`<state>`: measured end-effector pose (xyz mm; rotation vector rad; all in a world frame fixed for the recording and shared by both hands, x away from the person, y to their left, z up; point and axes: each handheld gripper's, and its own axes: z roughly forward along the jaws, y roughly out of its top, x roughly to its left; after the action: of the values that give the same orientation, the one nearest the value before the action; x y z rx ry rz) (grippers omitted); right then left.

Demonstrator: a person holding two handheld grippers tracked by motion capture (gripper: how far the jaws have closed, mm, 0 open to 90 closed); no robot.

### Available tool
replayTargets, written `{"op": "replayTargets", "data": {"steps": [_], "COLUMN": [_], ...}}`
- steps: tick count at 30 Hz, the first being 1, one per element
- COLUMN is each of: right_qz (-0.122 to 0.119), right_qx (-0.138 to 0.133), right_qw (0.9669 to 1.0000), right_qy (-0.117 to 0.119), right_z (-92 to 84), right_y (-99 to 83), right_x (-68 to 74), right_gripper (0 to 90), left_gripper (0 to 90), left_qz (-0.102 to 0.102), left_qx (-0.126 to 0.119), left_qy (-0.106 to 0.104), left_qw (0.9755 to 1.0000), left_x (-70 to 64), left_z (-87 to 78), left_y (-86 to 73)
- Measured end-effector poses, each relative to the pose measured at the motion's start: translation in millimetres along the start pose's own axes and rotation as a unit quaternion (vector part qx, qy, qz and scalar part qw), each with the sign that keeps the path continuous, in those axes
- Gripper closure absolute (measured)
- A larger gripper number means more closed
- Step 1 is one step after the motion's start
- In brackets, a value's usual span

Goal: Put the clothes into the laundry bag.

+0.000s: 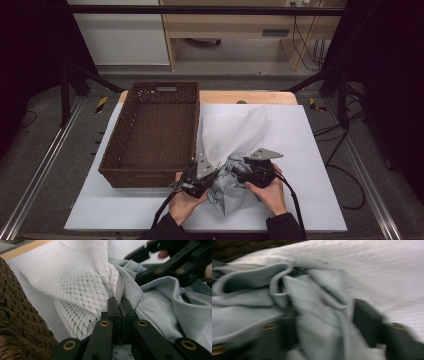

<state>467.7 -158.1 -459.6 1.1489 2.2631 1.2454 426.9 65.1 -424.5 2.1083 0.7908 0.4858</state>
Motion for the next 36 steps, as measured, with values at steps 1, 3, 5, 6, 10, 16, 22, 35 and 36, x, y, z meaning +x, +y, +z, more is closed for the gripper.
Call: {"op": "replayTargets", "data": {"steps": [1,3,5,6,10,16,22,35,36], "right_qz": [0.012,0.001,-0.024,-0.034,-0.078,-0.096,-0.063,-0.034,-0.029], "right_qx": [0.0,-0.004,-0.016,-0.021,-0.05,-0.044,-0.013,-0.023,-0.027], "right_qw": [0.9996,0.9992,0.9988,0.9983,0.9934,0.991,0.9975,0.9991,0.9992], "right_qy": [0.025,0.04,0.04,0.043,0.067,0.082,0.031,-0.012,0.004], "right_z": [0.1,-5.6,-16.7,-20.8,-36.6,-27.4,4.1,-17.2,-24.4], "right_y": [0.1,1.1,1.6,1.2,-1.7,3.6,9.3,5.7,4.9], "right_x": [-0.7,1.7,10.2,13.8,35.0,53.3,50.5,28.0,27.9], "right_gripper": [60.0,75.6,79.1,79.3,79.6,79.6,80.4,50.8,45.1], "left_gripper": [88.7,88.7,88.7,88.7,88.7,88.8,88.8,88.6,88.6], "left_qz": [-0.002,-0.005,-0.008,-0.008,-0.019,-0.018,0.009,0.006,0.003], "left_qx": [-0.001,-0.003,-0.005,-0.005,-0.01,-0.02,-0.028,-0.002,-0.002], "left_qy": [0.0,0.001,0.002,0.002,0.002,-0.004,-0.013,0.0,0.001], "left_qw": [1.0,1.0,1.0,1.0,0.9998,0.9996,0.9995,1.0,1.0], "left_x": [0.6,1.6,2.0,2.5,4.4,2.0,-6.2,-3.9,-3.2], "left_z": [0.0,-0.7,-1.6,-2.2,-4.8,-13.6,-16.8,0.2,1.6], "left_y": [-0.2,0.0,0.8,1.4,4.9,18.7,20.5,-3.5,-4.1]}}
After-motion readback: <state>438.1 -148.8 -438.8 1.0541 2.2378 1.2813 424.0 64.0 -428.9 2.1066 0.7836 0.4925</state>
